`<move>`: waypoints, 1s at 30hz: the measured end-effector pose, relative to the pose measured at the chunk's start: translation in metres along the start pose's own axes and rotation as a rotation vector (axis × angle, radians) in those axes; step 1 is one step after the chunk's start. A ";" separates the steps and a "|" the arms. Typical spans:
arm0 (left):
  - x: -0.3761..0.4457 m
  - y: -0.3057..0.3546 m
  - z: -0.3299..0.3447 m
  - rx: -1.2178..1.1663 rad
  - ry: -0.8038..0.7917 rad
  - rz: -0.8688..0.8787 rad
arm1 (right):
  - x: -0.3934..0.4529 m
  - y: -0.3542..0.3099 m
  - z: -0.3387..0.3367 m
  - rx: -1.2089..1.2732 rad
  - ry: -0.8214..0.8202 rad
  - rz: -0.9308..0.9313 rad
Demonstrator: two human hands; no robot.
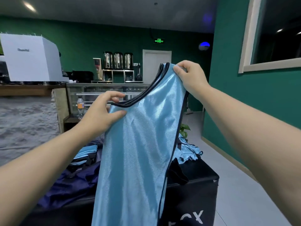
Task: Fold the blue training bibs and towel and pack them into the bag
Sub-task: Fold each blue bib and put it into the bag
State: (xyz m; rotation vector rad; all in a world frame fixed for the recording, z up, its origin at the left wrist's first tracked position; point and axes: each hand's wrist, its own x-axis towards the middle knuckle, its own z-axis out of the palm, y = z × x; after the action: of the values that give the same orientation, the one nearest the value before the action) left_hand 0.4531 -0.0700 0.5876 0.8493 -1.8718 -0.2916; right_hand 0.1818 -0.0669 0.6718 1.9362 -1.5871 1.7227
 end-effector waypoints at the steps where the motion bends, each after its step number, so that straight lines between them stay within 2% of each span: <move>1: 0.002 -0.005 0.003 -0.026 -0.039 -0.096 | 0.000 0.006 0.005 0.000 -0.014 0.012; 3: 0.006 -0.020 0.009 -0.092 -0.159 -0.288 | 0.000 0.018 0.018 0.004 -0.045 0.039; 5: 0.009 -0.039 0.016 -0.229 -0.295 -0.405 | 0.002 0.034 0.036 0.007 -0.075 0.065; 6: 0.010 -0.051 0.021 -0.252 -0.313 -0.444 | 0.003 0.043 0.046 0.005 -0.090 0.081; 13: 0.001 -0.152 0.085 -0.130 -0.269 -0.579 | 0.001 0.126 0.132 -0.089 -0.160 0.225; 15: -0.001 -0.181 0.103 -0.156 -0.258 -0.618 | 0.000 0.147 0.154 -0.092 -0.163 0.246; 19: 0.011 -0.227 0.127 -0.095 -0.200 -0.593 | 0.013 0.173 0.188 -0.081 -0.182 0.248; 22: 0.021 -0.241 0.139 -0.092 -0.084 -0.571 | 0.029 0.194 0.210 -0.042 -0.251 0.260; 25: 0.025 -0.258 0.151 -0.033 0.018 -0.471 | 0.041 0.217 0.230 -0.025 -0.320 0.279; 28: 0.027 -0.281 0.163 -0.078 -0.005 -0.421 | 0.050 0.241 0.252 -0.033 -0.357 0.285; 30: 0.025 -0.300 0.173 -0.109 -0.036 -0.459 | 0.055 0.257 0.268 -0.050 -0.387 0.281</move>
State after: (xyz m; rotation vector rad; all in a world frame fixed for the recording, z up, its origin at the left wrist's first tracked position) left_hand 0.4235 -0.3334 0.3630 1.1986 -1.6588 -0.6885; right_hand 0.1651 -0.3914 0.4848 2.2124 -2.0975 1.4315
